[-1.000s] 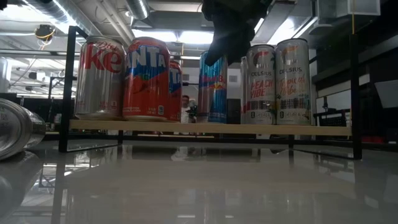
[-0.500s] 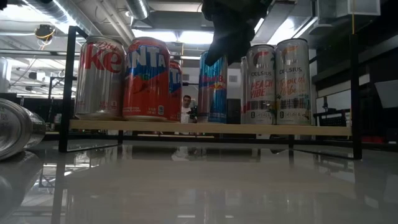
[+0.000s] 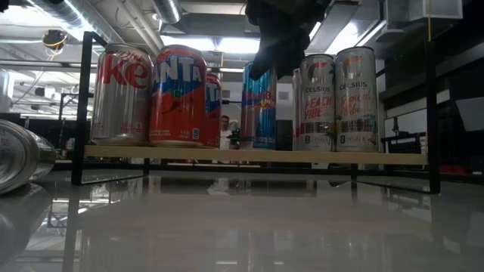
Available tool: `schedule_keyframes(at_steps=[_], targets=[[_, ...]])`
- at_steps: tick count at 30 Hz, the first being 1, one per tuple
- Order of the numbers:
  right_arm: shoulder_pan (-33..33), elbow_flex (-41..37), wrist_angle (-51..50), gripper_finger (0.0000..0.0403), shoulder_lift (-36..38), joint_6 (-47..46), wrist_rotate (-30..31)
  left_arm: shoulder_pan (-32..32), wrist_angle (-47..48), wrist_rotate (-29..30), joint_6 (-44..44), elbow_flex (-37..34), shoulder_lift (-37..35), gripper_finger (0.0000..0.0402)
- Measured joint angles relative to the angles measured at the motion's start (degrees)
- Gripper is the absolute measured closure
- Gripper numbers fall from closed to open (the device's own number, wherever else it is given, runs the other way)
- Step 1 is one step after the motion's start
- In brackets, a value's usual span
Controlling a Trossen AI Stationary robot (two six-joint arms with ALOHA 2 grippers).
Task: Place canned beverage on shelf
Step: Put the left blue soda can on the shelf and align with the other soda cans
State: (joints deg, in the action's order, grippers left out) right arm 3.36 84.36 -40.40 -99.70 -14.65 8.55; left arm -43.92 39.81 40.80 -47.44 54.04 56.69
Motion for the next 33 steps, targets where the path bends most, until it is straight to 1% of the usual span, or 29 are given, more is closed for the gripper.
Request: schedule_keyframes(at_steps=[6, 33], targets=[[0.00, 0.00, -0.29, 0.0150, 0.00, 0.07, 2.88, 0.00, 0.00, 0.00, 0.01, 0.01, 0.00, 0.0096], [0.00, 0.00, -0.17, 0.0150, 0.00, 0.11, 2.39, 0.00, 0.00, 0.00, 0.00, 0.01, 0.00, 0.0096]])
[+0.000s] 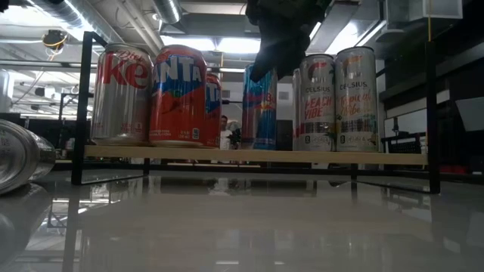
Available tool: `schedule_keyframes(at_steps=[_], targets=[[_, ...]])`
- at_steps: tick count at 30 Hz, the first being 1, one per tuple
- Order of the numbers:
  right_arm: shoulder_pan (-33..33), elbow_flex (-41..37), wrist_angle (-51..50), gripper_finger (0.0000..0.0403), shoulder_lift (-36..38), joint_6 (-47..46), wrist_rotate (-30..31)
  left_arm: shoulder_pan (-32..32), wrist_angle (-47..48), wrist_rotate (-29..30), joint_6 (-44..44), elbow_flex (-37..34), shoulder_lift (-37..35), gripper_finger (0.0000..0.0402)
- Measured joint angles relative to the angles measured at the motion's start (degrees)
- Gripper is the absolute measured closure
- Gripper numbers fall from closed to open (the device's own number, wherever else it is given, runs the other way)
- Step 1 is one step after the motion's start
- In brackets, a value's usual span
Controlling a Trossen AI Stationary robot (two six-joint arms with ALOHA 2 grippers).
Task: Place canned beverage on shelf
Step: Put the left blue soda can on the shelf and align with the other soda cans, then put the blue soda can on the shelf aligned with the other blue soda can
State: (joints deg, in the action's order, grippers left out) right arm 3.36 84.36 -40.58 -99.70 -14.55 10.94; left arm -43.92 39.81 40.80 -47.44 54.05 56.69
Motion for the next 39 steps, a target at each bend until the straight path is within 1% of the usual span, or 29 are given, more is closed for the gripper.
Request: schedule_keyframes(at_steps=[7, 9, 11, 17, 21, 31, 36, 39], targets=[[0.00, 0.00, 0.17, 0.0150, -0.14, 0.02, -0.14, 0.01, 0.01, 0.00, 0.00, -0.01, 0.00, 0.0096], [0.00, 0.00, 0.17, 0.0144, -0.15, 0.02, -0.24, 0.02, 0.02, 0.02, 0.01, -0.01, 0.00, 0.0096], [0.00, 0.00, 0.14, 0.0130, -0.17, 0.03, -0.38, 0.02, 0.02, 0.00, 0.00, -0.01, 0.00, 0.0096], [0.00, 0.00, -0.11, 0.0067, -0.22, 0.20, -0.42, 0.01, 0.02, 0.01, 0.01, -0.01, 0.00, 0.0096], [-0.01, 0.00, -0.11, 0.0042, -0.22, 0.22, -0.39, 0.00, 0.00, 0.02, 0.00, -0.01, 0.00, 0.0096], [0.00, 0.33, -0.80, 0.0036, -0.22, 0.24, -0.44, 0.00, 0.02, 0.02, 0.00, 0.01, 0.00, 0.0096], [0.00, 3.28, -4.19, 0.0036, -0.17, 0.26, -1.01, 0.01, 0.01, 0.02, 0.02, 0.01, 0.00, 0.0096], [0.00, 6.16, -7.99, 0.0036, -0.17, 0.26, -1.02, 0.00, 0.00, 0.01, 0.01, -0.01, 0.00, 0.0096]])
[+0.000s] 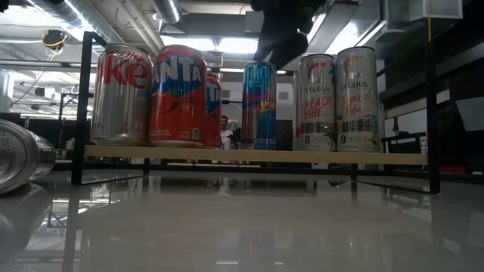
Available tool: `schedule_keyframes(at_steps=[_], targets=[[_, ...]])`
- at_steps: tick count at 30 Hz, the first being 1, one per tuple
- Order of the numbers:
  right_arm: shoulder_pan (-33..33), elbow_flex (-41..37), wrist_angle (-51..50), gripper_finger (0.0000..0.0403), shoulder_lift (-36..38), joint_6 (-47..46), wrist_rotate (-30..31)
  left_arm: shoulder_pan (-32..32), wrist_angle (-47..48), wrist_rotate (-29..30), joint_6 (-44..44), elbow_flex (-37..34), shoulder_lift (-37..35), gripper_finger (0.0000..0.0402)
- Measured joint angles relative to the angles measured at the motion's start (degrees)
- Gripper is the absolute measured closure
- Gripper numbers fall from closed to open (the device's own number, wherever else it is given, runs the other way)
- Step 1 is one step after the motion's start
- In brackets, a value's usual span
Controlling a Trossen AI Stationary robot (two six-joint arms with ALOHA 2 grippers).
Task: Place canned beverage on shelf
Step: Put the blue soda can on the shelf aligned with the other blue soda can
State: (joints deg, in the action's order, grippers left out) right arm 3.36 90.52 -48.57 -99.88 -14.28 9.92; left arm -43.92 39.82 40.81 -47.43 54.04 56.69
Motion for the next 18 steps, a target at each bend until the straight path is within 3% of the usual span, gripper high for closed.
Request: schedule_keyframes(at_steps=[9, 18], targets=[[0.00, 8.53, -9.30, 0.0036, 0.07, -0.57, -0.90, 0.01, 0.02, 0.00, 0.01, 0.02, 0.00, 0.0096], [1.06, 19.08, -20.95, 0.0036, 0.07, -6.90, -12.57, 0.01, 0.00, 0.00, 0.00, 0.00, 0.00, 0.0096]])
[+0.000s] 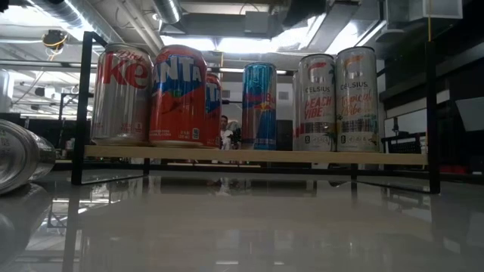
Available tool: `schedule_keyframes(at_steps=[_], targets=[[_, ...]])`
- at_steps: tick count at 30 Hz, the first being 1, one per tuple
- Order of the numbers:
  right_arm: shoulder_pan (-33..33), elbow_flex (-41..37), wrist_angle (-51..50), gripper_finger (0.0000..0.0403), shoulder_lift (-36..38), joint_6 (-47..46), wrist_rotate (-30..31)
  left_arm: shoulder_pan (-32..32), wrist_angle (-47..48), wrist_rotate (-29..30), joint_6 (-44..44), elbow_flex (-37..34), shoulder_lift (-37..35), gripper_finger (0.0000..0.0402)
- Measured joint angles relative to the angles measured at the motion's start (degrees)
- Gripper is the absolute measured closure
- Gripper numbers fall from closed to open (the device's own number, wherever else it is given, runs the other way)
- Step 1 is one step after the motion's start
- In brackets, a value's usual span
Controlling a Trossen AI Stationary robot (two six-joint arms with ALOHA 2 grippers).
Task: Place canned beverage on shelf
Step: Put the blue soda can on the shelf aligned with the other blue soda can
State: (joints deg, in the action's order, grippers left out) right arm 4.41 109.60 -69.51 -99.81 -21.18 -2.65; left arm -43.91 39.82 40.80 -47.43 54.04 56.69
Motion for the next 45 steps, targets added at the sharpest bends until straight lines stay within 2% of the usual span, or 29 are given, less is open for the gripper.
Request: schedule_keyframes(at_steps=[5, 13, 21, 31, 35, 39, 42, 45], targets=[[4.00, 4.56, -8.37, 0.0036, 0.01, -2.39, -7.80, -0.01, 0.01, -0.01, -0.01, 0.02, 0.00, 0.0096], [14.17, 6.75, -20.58, 0.0036, 0.00, -3.01, -7.94, -0.01, 0.00, 0.01, -0.01, 0.02, -0.02, 0.0096], [24.00, 5.75, -20.51, 0.0036, -0.02, -3.56, -10.23, 0.00, 0.01, -0.01, -0.01, 0.01, 0.00, 0.0096], [33.06, 5.68, -20.46, 0.0036, 1.49, -10.31, 0.11, 0.01, 0.01, 0.01, 0.00, 0.02, 0.00, 0.0096], [35.98, 3.93, -20.36, 0.0036, 6.72, -16.76, 6.83, 0.00, 0.01, 0.01, -0.01, 0.02, 0.00, 0.0096], [38.99, -4.72, -20.47, 0.0036, 15.48, -25.91, 14.06, 0.00, 0.00, 0.01, -0.01, 0.01, 0.00, 0.0096], [41.17, -13.49, -20.62, 0.0036, 23.26, -37.93, 14.66, 0.01, 0.01, 0.01, 0.00, 0.02, 0.00, 0.0096], [43.49, -21.31, -20.68, 0.0036, 29.71, -51.84, 11.87, 0.00, 0.00, 0.01, 0.01, 0.01, -0.02, 0.0096]])
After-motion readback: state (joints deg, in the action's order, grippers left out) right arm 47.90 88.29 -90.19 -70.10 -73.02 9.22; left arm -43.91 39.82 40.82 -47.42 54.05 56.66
